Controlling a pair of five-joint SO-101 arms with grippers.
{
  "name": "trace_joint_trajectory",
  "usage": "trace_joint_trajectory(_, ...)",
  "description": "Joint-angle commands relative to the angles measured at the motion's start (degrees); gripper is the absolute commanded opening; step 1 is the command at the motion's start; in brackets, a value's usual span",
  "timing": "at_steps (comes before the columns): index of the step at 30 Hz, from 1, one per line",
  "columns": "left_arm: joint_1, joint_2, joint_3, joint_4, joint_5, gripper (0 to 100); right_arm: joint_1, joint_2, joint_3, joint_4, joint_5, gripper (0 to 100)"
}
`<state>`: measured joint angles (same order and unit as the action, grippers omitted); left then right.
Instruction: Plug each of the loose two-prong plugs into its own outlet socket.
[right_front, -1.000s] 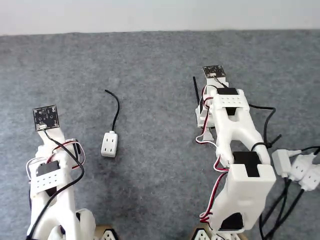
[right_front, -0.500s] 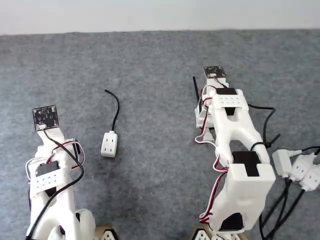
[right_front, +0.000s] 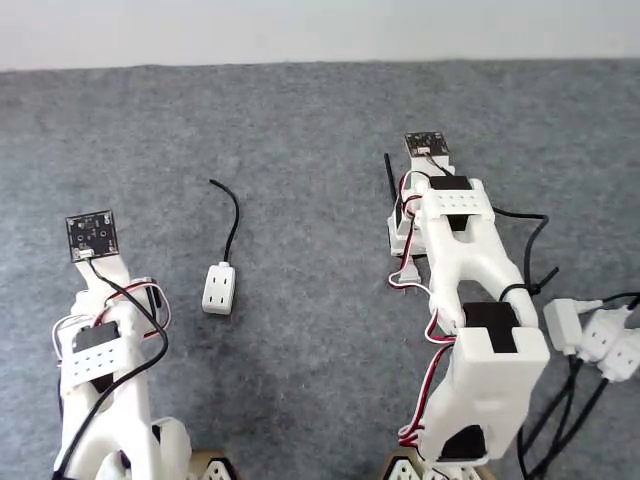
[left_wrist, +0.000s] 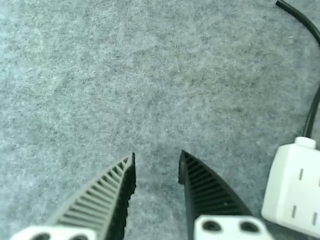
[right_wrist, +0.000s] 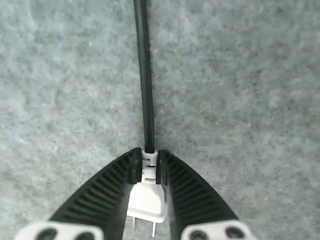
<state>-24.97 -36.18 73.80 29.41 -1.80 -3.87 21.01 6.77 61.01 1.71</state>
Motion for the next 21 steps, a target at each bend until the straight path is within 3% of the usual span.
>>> trace_joint_trajectory(1, -0.35, 0.00, -1.19, -1.23, 0.35, 14, -0.22, 0.40, -1.49, 0.66, -0.53, 0.9)
trace_joint_trajectory(4, -0.35, 0.00, -1.19, -1.23, 0.35, 14, -0.22, 2.59, -4.84, 3.65, -0.35, 1.2)
trace_joint_trajectory(9, -0.35, 0.00, -1.19, -1.23, 0.35, 14, -0.66, 7.34, -11.16, 8.48, 1.67, 10.2)
trace_joint_trajectory(21, -0.35, 0.00, -1.19, -1.32, 0.35, 14, -2.07, 6.64, -11.60, 9.27, 1.67, 5.9)
